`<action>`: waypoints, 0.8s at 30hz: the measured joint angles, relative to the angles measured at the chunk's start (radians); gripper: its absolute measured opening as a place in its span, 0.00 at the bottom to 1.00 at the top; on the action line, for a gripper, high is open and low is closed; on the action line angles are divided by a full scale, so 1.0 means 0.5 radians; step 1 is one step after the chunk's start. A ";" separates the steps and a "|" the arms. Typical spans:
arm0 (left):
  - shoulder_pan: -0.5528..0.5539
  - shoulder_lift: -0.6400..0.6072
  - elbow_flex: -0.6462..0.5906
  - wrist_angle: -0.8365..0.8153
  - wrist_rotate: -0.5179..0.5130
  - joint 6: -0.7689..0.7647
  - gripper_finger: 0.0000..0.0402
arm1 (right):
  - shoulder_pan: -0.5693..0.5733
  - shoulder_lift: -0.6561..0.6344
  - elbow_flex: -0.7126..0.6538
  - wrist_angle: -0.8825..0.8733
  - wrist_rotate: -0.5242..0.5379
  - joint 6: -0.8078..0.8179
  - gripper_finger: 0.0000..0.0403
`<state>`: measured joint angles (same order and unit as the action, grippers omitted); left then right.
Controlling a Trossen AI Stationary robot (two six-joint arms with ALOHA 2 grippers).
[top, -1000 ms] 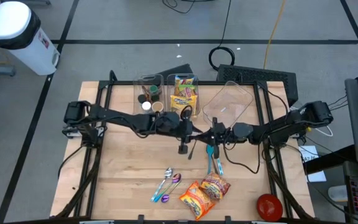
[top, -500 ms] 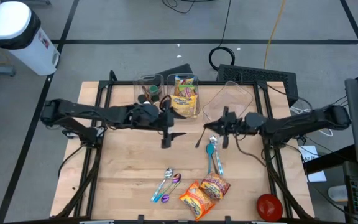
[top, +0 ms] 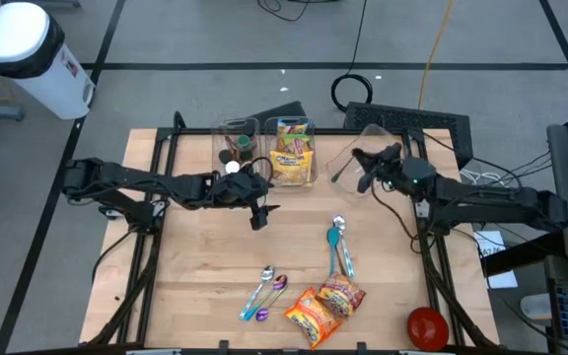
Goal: Pick & Place Food Item
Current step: Put the right blue spoon into the right transparent bin
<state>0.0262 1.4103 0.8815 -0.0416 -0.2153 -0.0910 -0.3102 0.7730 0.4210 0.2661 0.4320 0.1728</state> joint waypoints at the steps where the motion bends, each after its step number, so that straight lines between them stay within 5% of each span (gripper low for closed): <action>1: 0.007 -0.001 -0.033 0.044 -0.001 -0.025 0.78 | -0.033 0.026 -0.034 0.007 -0.024 0.026 0.00; 14: 0.017 -0.001 -0.095 0.124 -0.007 -0.088 0.78 | -0.162 0.106 -0.208 0.677 -0.456 0.151 0.00; 24: 0.017 -0.001 -0.094 0.141 -0.007 -0.088 0.78 | -0.162 -0.220 -0.207 0.552 0.057 -0.217 0.00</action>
<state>0.0345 1.4097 0.8345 0.0288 -0.2188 -0.1352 -0.3911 0.6628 0.3176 0.5422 0.4608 0.0644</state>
